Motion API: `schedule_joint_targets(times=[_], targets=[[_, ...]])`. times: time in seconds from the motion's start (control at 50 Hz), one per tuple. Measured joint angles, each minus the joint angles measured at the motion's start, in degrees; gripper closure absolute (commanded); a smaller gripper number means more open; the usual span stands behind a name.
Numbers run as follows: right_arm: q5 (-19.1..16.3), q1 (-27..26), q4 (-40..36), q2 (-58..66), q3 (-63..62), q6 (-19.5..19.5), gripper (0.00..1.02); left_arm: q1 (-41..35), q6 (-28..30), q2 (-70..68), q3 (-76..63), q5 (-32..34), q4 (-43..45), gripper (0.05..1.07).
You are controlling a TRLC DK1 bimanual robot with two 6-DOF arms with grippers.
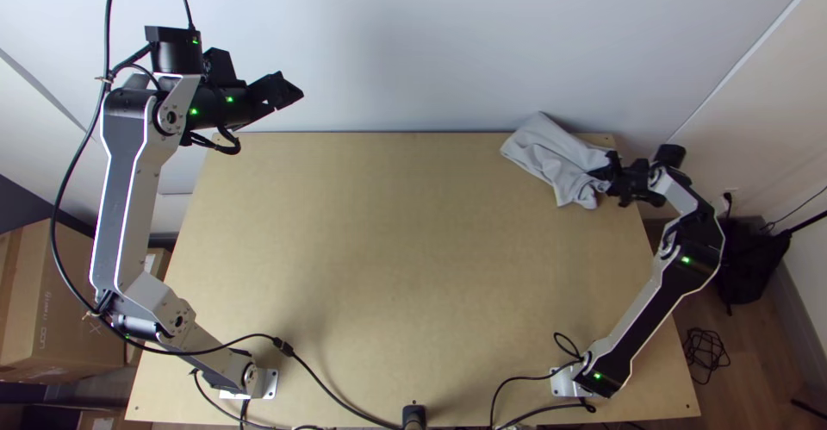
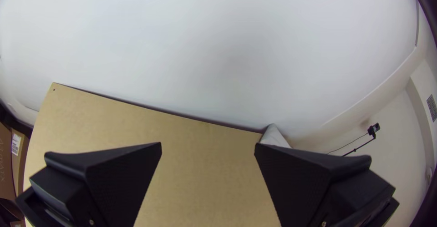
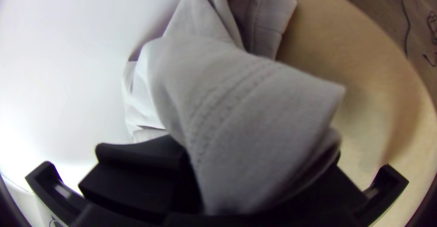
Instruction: Fold the t-shirt
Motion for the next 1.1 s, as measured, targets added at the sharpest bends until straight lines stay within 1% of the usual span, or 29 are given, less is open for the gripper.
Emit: schedule_joint_targets(times=[0.08, 0.26, 0.32, 0.44, 0.52, 0.58, 0.76, 0.82, 0.92, 1.0, 1.1], targets=[[-0.5, -2.5, 0.0, -0.3, 0.2, -0.4, 0.04, 0.0, 0.0, -0.1, 0.0, 0.0, 0.0, 0.09], [0.1, -6.5, -0.5, -0.9, 5.5, -0.7, 0.04, 0.0, 0.0, -0.9, 0.0, 0.0, -0.2, 0.09], [1.7, -7.6, -0.9, -1.5, 6.9, -1.6, 0.04, 0.2, 0.0, -1.6, 0.0, 0.0, -0.2, 0.09], [7.0, -8.6, -1.6, -4.6, 7.7, -6.3, 0.04, 0.5, 0.0, -2.9, 0.0, 0.0, -0.4, 0.09], [9.6, -8.6, -2.2, -8.0, 7.7, -9.9, 0.04, 1.4, 0.0, -4.0, 0.0, 0.0, -0.4, 0.09], [10.4, -8.5, -2.3, -11.7, 7.7, -12.1, 0.04, 2.3, 0.0, -4.7, 0.0, 0.0, -0.4, 0.09], [10.8, -8.4, -2.3, -23.9, 9.9, -17.0, 0.04, 5.7, 0.1, -7.5, 0.0, -0.6, -0.2, 0.09], [11.6, -7.7, -2.2, -28.8, 10.3, -18.9, 0.04, 7.0, 0.3, -8.5, 0.0, -1.3, 0.0, 0.09], [15.7, -4.8, -0.7, -36.3, 10.0, -22.4, 0.04, 7.9, 1.8, -10.9, -0.6, -6.0, 1.4, 0.09], [19.7, -1.1, 3.5, -42.9, 7.2, -24.5, 0.04, 9.1, 2.6, -13.8, -2.8, -8.8, 3.8, 0.09], [23.8, 4.3, 7.7, -51.2, 1.9, -26.7, 0.04, 11.3, 3.1, -17.8, -6.4, -9.8, 6.3, 0.09]])
